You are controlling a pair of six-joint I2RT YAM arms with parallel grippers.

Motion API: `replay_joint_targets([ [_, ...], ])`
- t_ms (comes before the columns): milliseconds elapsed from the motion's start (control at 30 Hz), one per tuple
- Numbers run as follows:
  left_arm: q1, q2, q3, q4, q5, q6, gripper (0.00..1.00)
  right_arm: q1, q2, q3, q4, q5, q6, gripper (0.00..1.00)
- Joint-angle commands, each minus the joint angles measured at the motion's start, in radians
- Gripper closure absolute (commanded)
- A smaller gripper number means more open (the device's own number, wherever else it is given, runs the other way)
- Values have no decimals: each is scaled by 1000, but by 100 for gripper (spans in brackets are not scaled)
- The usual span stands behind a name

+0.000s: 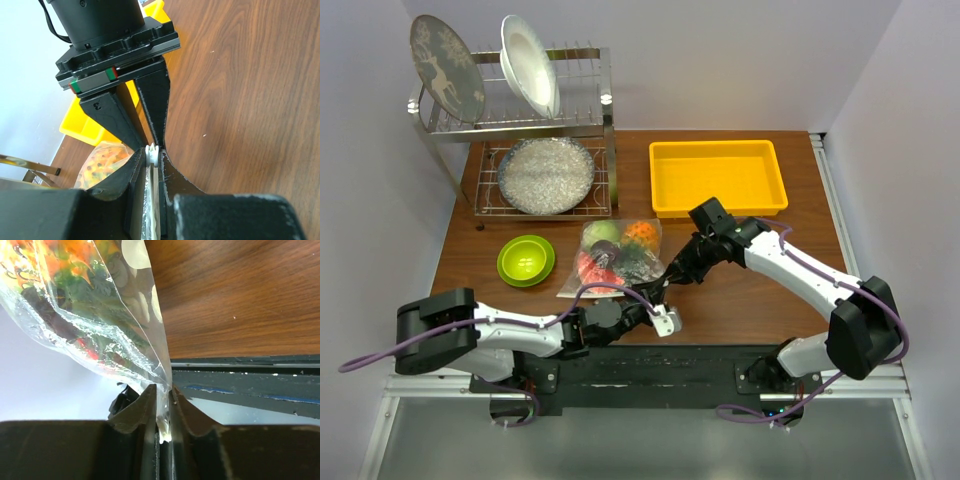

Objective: Open the zip-top bag and remove the fake food

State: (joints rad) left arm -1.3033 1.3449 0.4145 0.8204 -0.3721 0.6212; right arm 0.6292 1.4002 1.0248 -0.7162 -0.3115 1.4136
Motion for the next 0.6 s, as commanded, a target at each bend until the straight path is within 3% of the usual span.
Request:
replay_joint_targets([
  [0, -8, 5, 41, 66, -10, 3, 95, 3, -4, 8, 24, -43, 15, 89],
  [100, -11, -1, 38, 53, -14, 5, 95, 0, 0, 9, 21, -41, 13, 100],
  [567, -11, -43, 17, -46, -65, -18, 96, -72, -32, 23, -26, -52, -33, 100],
])
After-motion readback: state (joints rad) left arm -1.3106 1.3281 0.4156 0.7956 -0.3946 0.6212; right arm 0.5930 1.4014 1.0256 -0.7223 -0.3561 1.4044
